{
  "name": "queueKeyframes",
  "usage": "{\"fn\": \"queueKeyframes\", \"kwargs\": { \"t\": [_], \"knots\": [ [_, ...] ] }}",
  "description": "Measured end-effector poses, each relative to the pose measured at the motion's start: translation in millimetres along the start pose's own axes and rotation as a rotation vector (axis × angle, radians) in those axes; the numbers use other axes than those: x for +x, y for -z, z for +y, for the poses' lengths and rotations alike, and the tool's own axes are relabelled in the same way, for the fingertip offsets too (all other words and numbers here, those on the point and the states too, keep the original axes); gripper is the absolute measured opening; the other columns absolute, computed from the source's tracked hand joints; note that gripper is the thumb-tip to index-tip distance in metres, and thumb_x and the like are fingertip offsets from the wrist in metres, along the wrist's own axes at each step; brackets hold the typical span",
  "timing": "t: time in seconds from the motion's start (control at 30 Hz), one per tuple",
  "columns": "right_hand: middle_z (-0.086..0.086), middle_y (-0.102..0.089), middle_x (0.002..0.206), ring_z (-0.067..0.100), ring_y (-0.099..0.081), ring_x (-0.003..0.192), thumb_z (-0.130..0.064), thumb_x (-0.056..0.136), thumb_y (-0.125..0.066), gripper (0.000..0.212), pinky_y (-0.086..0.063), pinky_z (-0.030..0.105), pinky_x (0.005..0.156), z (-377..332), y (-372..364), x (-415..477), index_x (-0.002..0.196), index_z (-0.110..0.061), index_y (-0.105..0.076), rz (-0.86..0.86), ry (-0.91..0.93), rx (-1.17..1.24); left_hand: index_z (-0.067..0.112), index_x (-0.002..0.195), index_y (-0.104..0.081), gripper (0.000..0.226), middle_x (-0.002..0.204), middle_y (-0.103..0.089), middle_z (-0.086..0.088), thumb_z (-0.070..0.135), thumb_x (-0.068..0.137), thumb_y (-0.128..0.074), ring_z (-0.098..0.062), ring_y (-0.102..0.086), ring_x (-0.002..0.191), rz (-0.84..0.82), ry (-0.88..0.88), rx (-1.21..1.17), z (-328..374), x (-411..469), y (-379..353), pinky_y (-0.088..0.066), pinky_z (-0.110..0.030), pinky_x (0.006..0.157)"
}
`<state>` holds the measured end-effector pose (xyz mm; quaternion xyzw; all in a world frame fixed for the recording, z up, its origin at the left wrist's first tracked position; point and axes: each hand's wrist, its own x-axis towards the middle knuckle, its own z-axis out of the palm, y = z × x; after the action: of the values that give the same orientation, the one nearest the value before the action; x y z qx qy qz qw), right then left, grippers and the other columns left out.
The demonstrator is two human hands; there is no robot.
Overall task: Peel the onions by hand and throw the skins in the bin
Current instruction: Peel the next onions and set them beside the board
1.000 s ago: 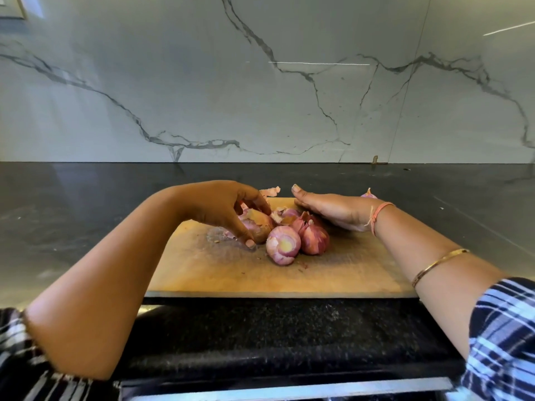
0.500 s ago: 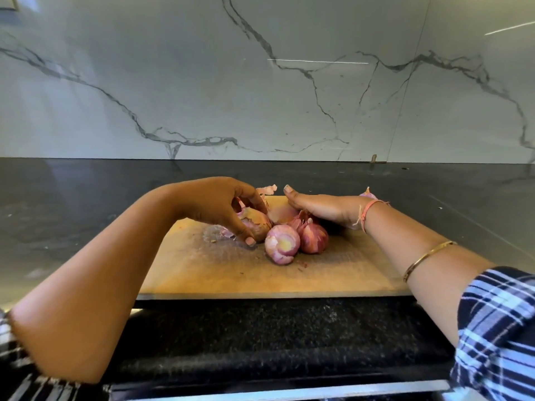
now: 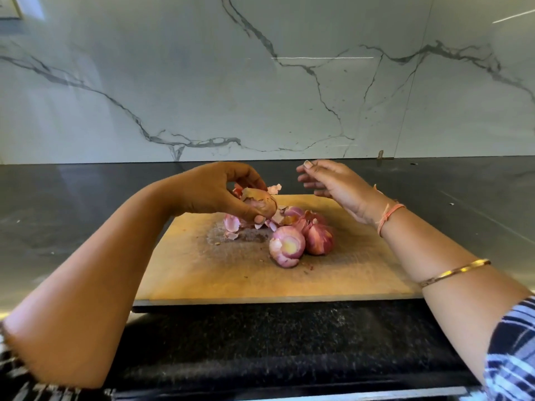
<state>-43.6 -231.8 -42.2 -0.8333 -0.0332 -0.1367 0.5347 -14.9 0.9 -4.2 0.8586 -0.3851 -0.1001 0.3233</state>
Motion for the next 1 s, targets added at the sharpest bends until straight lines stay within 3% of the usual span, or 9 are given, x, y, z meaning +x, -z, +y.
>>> {"fn": "queueKeyframes", "kwargs": {
  "t": [0.13, 0.23, 0.37, 0.43, 0.5, 0.6, 0.77, 0.9, 1.0],
  "knots": [
    [0.000, -0.066, 0.094, 0.013, -0.061, 0.091, -0.021, 0.098, -0.052, 0.013, -0.050, 0.035, 0.090, -9.8, -6.6, -4.0, 0.098, -0.017, -0.064, 0.069, 0.201, -0.016, 0.034, 0.107, -0.060, 0.061, 0.109, -0.065, 0.008, 0.045, 0.053, -0.086, -0.013, -0.067, 0.092, 0.076, -0.018, -0.042, 0.2, 0.9, -2.5, -0.055, -0.031, 0.086],
    [-0.005, -0.067, 0.093, 0.010, -0.063, 0.090, -0.018, 0.097, -0.054, 0.011, -0.050, 0.027, 0.087, -20.4, -14.2, -6.7, 0.099, -0.021, -0.064, 0.031, 0.301, -0.014, 0.033, 0.113, -0.058, 0.060, 0.106, -0.063, 0.011, 0.037, 0.058, -0.083, -0.008, -0.067, 0.086, 0.168, -0.035, -0.054, 2.7, 2.8, -4.6, -0.054, -0.021, 0.076],
    [0.004, -0.068, 0.104, 0.023, -0.066, 0.094, -0.019, 0.096, -0.055, 0.012, -0.052, 0.029, 0.084, -36.7, -22.6, -3.7, 0.104, -0.018, -0.065, 0.040, 0.347, -0.055, 0.031, 0.110, -0.059, 0.060, 0.102, -0.062, 0.016, 0.033, 0.056, -0.083, -0.004, -0.066, 0.082, 0.354, -0.074, -0.143, 4.8, 4.8, -7.2, -0.051, -0.012, 0.064],
    [0.003, -0.067, 0.106, 0.022, -0.066, 0.095, -0.028, 0.096, -0.055, 0.014, -0.054, 0.036, 0.089, -51.0, -23.4, 0.3, 0.106, -0.021, -0.062, 0.039, 0.289, -0.142, 0.028, 0.110, -0.057, 0.058, 0.101, -0.059, 0.014, 0.030, 0.058, -0.084, -0.006, -0.065, 0.081, 0.449, -0.060, -0.185, 3.1, 5.8, -9.3, -0.049, -0.011, 0.057],
    [0.003, -0.063, 0.114, 0.022, -0.067, 0.094, -0.040, 0.095, -0.052, 0.027, -0.053, 0.043, 0.093, -65.5, -21.5, 3.4, 0.115, -0.023, -0.056, -0.083, 0.135, -0.202, 0.024, 0.107, -0.055, 0.051, 0.100, -0.058, 0.010, 0.023, 0.064, -0.083, -0.005, -0.063, 0.076, 0.517, -0.051, -0.244, 2.2, 6.9, -11.0, -0.043, -0.009, 0.046],
    [0.006, -0.061, 0.118, 0.027, -0.063, 0.092, -0.036, 0.094, -0.055, 0.039, -0.051, 0.040, 0.086, -72.7, -25.9, 0.6, 0.128, -0.019, -0.047, -0.348, -0.060, 0.024, 0.018, 0.104, -0.056, 0.041, 0.102, -0.060, 0.004, 0.019, 0.071, -0.079, -0.005, -0.062, 0.073, 0.577, -0.063, -0.310, 1.6, 8.2, -12.6, -0.035, -0.006, 0.039],
    [0.011, -0.064, 0.102, 0.031, -0.065, 0.085, -0.020, 0.080, -0.064, 0.046, -0.056, 0.041, 0.078, -58.6, -31.4, -8.1, 0.123, -0.007, -0.051, -0.336, -0.037, 0.525, 0.020, 0.095, -0.063, 0.026, 0.097, -0.066, -0.003, 0.028, 0.072, -0.073, -0.009, -0.065, 0.074, 0.534, -0.058, -0.468, -0.3, 12.5, -17.3, -0.047, -0.011, 0.053],
    [0.011, -0.061, 0.093, 0.022, -0.066, 0.077, -0.008, 0.092, -0.053, 0.021, -0.059, 0.032, 0.067, -54.2, -29.2, -9.3, 0.113, -0.011, -0.055, -0.280, -0.010, 0.607, 0.012, 0.098, -0.068, 0.035, 0.090, -0.072, -0.009, 0.030, 0.068, -0.067, -0.019, -0.070, 0.079, 0.455, -0.080, -0.692, -0.2, 14.4, -20.2, -0.055, -0.022, 0.066],
    [0.007, -0.061, 0.096, 0.018, -0.063, 0.083, -0.009, 0.093, -0.054, 0.021, -0.054, 0.032, 0.074, -50.8, -31.7, -9.4, 0.114, -0.012, -0.056, -0.266, 0.015, 0.562, 0.010, 0.098, -0.070, 0.033, 0.090, -0.073, -0.012, 0.029, 0.072, -0.065, -0.021, -0.071, 0.080, 0.502, -0.073, -0.768, -0.3, 16.0, -22.3, -0.057, -0.024, 0.067]
  ]
}}
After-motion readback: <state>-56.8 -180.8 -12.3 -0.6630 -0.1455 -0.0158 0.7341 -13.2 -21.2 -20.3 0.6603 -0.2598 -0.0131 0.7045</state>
